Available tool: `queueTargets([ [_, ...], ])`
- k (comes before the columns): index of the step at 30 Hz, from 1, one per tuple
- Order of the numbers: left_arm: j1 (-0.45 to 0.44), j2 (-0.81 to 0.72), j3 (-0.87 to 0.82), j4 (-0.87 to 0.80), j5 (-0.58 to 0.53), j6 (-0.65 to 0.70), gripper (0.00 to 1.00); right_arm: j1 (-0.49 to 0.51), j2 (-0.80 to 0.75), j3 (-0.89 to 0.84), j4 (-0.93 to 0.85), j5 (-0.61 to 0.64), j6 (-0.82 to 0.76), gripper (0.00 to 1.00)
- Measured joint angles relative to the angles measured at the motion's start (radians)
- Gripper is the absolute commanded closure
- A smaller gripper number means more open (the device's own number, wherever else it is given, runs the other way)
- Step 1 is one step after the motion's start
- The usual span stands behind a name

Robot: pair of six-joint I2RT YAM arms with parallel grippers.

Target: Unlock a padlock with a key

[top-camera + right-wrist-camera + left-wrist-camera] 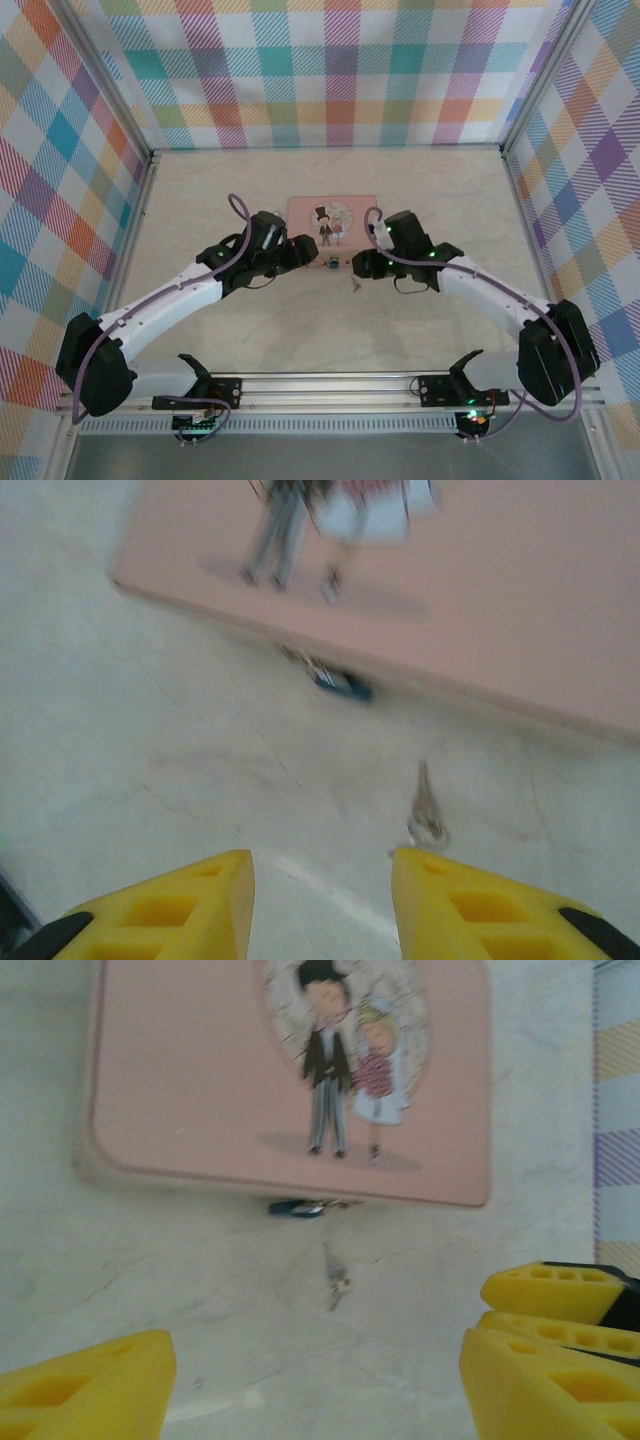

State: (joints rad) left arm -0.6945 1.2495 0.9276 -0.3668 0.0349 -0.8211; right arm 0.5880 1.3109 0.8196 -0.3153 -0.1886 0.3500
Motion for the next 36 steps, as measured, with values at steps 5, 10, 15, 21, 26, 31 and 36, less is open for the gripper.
queueTargets([
  [5,0.000,-0.034,-0.091,0.028,0.000,-0.036,0.25,0.021,0.056,-0.047,0.021,0.043,0.054,0.57],
  [10,0.000,-0.043,-0.124,0.045,0.000,-0.058,0.25,0.032,0.135,-0.053,0.070,0.074,0.081,0.57],
  [15,0.000,-0.043,-0.127,0.060,0.000,-0.069,0.25,0.040,0.198,-0.058,0.116,0.103,0.098,0.62],
  [21,0.000,-0.043,-0.127,0.062,0.000,-0.075,0.25,0.043,0.252,-0.058,0.157,0.123,0.108,0.67],
  [26,0.000,-0.043,-0.136,0.068,0.000,-0.077,0.25,0.055,0.272,-0.053,0.179,0.148,0.107,0.67],
  [31,0.000,-0.043,-0.140,0.089,0.000,-0.080,0.25,0.072,0.293,-0.039,0.187,0.174,0.106,0.68],
  [36,0.000,-0.043,-0.140,0.090,0.000,-0.080,0.25,0.100,0.320,-0.016,0.185,0.219,0.099,0.70],
])
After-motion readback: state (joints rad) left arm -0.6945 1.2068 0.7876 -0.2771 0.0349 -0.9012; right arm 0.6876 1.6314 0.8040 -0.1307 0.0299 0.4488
